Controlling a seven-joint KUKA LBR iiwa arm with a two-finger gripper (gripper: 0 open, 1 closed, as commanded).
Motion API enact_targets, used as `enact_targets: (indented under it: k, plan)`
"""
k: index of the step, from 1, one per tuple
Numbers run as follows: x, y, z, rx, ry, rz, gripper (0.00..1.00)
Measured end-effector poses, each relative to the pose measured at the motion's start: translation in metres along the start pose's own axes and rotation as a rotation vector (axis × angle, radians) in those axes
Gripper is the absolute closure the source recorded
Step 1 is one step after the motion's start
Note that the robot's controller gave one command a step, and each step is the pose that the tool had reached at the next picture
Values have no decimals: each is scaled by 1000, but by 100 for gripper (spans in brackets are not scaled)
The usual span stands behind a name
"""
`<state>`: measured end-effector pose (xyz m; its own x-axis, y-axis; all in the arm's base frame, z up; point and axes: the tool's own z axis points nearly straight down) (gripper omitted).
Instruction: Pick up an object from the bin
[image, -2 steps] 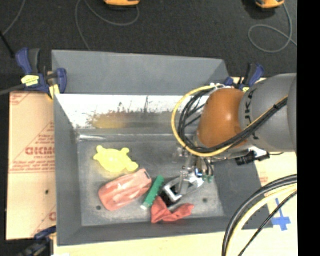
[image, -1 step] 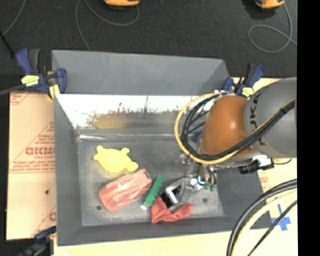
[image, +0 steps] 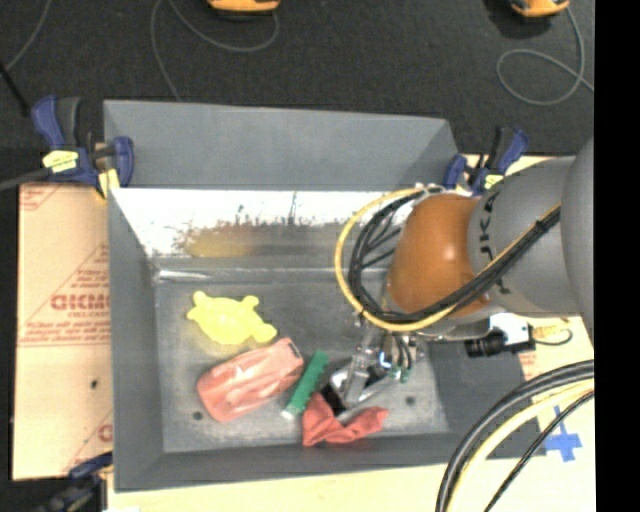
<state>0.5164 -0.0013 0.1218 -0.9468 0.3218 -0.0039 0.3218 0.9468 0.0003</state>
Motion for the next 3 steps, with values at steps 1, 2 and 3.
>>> enact_targets:
  k: [1, 2, 3]
  plan:
    - [5, 16, 5, -2, -3, 163, 0]
    - [28, 51, -5, -1, -3, 277, 0]
    - [17, 69, -22, -2, -2, 196, 0]
